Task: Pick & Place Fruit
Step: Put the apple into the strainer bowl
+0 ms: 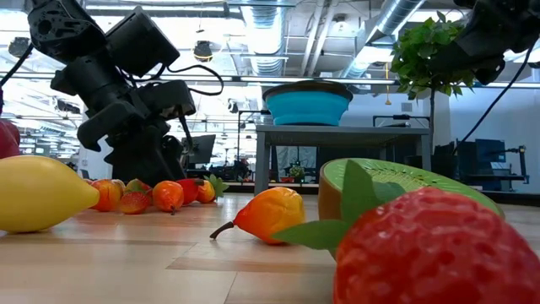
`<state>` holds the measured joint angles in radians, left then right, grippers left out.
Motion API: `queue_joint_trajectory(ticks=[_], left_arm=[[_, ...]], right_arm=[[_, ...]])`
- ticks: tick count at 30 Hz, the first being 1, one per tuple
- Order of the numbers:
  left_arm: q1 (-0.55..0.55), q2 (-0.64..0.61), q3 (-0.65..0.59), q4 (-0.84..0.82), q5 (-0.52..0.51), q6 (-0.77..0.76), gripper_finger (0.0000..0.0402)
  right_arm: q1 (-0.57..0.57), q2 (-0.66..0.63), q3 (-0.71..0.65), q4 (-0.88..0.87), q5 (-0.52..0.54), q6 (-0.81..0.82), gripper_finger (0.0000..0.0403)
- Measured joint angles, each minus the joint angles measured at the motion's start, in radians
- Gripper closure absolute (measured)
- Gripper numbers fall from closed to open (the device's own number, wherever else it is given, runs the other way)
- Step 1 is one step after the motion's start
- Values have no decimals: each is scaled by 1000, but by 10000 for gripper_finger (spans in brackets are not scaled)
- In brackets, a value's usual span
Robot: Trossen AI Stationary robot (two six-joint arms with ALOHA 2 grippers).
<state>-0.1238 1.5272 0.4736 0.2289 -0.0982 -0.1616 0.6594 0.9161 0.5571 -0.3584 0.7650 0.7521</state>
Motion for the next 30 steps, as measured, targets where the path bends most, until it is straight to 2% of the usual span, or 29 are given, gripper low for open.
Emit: queue_joint_trajectory(ticks=[3, 10, 14, 22, 30], left_arm=[[0, 0, 1, 5, 0, -15, 145], [0, 0, 56, 12, 0, -56, 133], [1, 0, 114, 15, 0, -56, 141], [11, 0, 299, 20, 0, -45, 138], [98, 0, 521, 21, -1, 84, 139]], right_arm=[[0, 0, 0, 0, 0, 0, 403], [0, 0, 0, 0, 0, 0, 403], [0, 0, 0, 0, 0, -3, 403], [0, 0, 0, -3, 0, -3, 403], [0, 0, 0, -3, 0, -3, 403]])
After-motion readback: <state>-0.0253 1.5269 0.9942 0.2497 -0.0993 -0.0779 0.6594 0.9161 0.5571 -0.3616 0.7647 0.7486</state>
